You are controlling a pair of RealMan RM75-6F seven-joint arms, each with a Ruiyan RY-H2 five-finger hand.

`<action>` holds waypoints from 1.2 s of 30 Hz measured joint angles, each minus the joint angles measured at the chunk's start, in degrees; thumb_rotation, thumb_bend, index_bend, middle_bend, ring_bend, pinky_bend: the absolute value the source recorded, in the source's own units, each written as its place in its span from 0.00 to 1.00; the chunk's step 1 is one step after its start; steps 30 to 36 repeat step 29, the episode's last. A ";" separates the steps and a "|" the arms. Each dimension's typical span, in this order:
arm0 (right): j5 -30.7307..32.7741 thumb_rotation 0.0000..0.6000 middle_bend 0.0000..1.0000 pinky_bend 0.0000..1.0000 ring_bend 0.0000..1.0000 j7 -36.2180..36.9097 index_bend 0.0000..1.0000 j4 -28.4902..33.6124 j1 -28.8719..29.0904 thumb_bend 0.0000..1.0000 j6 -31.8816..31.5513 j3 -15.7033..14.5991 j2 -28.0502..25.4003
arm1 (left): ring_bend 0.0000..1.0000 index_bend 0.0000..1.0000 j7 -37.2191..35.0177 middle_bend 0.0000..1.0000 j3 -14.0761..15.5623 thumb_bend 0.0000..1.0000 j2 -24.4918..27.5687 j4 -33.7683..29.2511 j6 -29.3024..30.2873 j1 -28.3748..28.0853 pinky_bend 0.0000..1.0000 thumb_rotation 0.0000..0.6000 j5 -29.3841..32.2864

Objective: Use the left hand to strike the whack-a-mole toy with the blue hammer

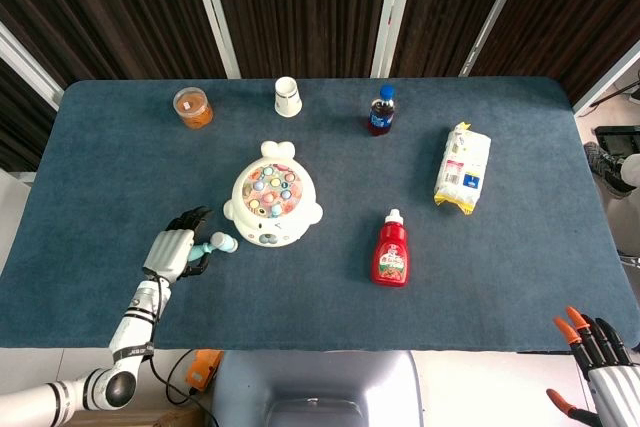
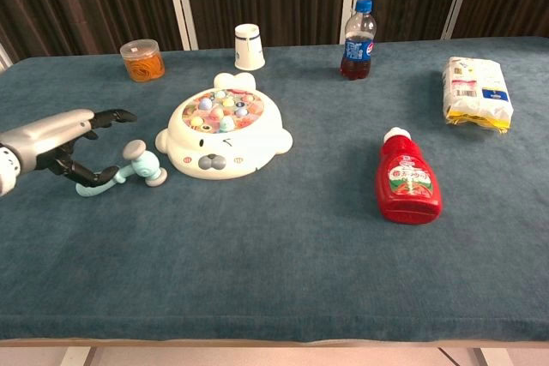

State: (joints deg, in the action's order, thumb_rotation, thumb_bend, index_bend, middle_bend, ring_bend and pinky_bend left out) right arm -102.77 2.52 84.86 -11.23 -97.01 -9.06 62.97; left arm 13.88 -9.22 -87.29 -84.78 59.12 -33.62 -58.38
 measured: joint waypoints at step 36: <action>0.56 1.00 0.03 0.00 0.00 -6.74 0.00 1.51 -0.42 0.17 0.72 0.73 2.21 | 0.00 0.03 -24.84 0.00 19.58 0.41 9.22 22.18 45.05 33.18 0.00 1.00 -39.61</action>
